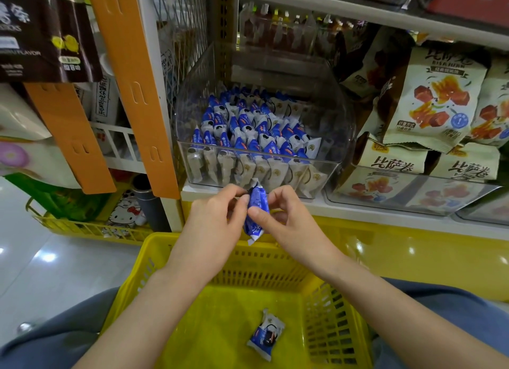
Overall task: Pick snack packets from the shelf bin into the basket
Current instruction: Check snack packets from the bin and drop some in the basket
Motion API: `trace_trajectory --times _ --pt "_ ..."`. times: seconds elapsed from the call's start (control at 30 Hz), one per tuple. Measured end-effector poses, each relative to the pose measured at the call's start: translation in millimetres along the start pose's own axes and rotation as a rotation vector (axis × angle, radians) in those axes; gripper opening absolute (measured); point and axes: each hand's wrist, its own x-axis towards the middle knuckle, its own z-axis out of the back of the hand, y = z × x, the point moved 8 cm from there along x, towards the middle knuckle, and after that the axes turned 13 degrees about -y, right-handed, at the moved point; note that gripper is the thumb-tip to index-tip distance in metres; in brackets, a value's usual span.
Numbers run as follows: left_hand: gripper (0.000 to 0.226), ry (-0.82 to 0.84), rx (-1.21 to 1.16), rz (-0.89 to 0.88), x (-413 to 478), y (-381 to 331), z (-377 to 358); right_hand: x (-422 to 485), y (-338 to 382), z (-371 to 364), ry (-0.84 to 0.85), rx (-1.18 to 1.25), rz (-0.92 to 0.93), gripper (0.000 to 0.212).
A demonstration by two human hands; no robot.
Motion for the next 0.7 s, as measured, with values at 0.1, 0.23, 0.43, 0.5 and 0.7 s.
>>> trace_trajectory --times 0.1,0.23,0.43,0.5,0.7 --pt "0.017 -0.009 -0.031 0.083 5.6 7.5 -0.8 -2.8 8.7 2.2 -0.043 -0.166 0.177 0.031" --pt "0.027 0.142 -0.494 0.446 4.1 15.0 -14.9 -5.6 22.5 10.9 -0.148 -0.338 0.406 0.039" --pt "0.018 0.158 -0.46 0.343 0.8 1.5 -14.3 -4.0 28.5 11.9 -0.182 -0.369 0.49 0.044" --pt "0.021 0.131 -0.395 0.333 4.2 3.3 -12.5 -0.2 26.2 11.2 -0.145 -0.289 0.426 0.045" --pt "0.013 0.093 -0.544 0.318 16.0 -2.5 -1.9 12.3 26.3 16.4 -0.039 0.011 0.203 0.025"
